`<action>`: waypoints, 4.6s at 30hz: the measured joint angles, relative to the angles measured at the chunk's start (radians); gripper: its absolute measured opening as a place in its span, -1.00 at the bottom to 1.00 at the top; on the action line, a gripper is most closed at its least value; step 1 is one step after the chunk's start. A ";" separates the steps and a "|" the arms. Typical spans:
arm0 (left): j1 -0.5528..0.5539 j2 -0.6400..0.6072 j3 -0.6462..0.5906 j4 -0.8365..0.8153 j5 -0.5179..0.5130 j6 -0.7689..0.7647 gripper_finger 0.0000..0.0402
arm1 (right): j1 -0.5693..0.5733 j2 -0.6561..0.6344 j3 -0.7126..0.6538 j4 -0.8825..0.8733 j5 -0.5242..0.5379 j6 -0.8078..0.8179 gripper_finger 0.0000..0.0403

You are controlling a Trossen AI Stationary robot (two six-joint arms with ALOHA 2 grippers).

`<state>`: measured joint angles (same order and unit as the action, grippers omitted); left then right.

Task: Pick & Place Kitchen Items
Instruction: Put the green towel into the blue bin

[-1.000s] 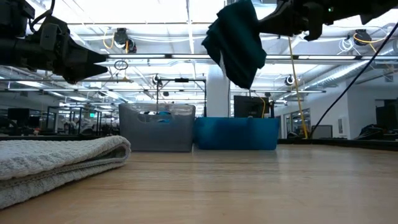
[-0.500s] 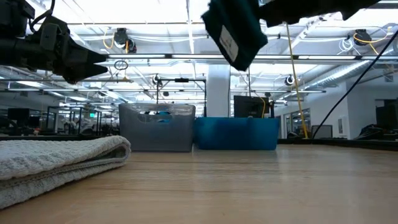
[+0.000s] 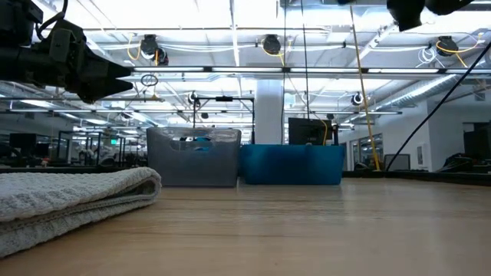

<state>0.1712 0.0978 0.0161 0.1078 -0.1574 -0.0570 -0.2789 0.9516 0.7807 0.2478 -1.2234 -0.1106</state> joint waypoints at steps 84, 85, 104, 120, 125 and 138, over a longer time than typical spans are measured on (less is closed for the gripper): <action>0.000 0.000 0.000 -0.001 0.000 0.000 0.53 | 0.297 0.380 0.452 -0.996 1.169 -0.545 -1.00; 0.000 0.000 0.000 0.000 0.000 0.000 0.53 | 0.302 0.380 0.452 -1.001 1.169 -0.545 -1.00; 0.000 0.000 0.000 0.000 0.000 0.000 0.53 | 0.364 0.399 0.452 -1.032 1.055 -0.500 -1.00; 0.000 0.000 0.000 0.000 0.000 0.000 0.53 | 0.283 0.479 0.452 -0.986 1.323 -0.545 -1.00; 0.000 0.000 0.000 0.000 0.000 0.000 0.53 | 0.230 0.521 0.452 -0.942 1.411 -0.634 -1.00; 0.000 0.000 0.000 0.000 0.000 0.000 0.53 | 0.086 0.553 0.452 -0.746 1.455 -0.776 -1.00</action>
<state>0.1711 0.0978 0.0162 0.1081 -0.1574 -0.0570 -0.1928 1.5047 1.2324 -0.4987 0.2314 -0.8867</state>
